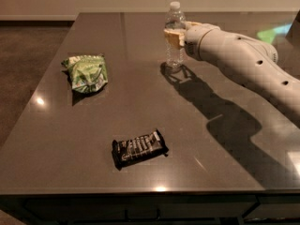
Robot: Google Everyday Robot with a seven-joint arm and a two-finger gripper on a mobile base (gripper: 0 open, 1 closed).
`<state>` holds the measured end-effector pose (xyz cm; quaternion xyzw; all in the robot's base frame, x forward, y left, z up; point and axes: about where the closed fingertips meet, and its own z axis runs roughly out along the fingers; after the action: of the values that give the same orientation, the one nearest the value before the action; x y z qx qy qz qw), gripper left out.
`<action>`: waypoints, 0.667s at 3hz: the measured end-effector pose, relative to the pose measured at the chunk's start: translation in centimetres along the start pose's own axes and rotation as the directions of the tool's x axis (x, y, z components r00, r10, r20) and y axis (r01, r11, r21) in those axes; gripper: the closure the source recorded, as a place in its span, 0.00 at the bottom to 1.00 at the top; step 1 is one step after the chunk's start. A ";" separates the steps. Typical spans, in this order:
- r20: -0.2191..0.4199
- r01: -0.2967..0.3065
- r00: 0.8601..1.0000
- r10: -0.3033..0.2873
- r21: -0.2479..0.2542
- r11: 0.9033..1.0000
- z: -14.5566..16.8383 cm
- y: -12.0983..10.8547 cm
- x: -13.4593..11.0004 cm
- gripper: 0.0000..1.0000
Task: Place water bottle upright
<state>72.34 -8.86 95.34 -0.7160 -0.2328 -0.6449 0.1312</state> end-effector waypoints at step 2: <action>-0.003 -0.026 1.000 0.026 -0.010 1.000 0.0 0.3 -0.5 0.82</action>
Offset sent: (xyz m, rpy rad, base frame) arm 0.0043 -0.0104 -0.0114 0.0547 0.0207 -0.0387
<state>72.52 -9.22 94.90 -0.7187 -0.2202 -0.6453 0.1362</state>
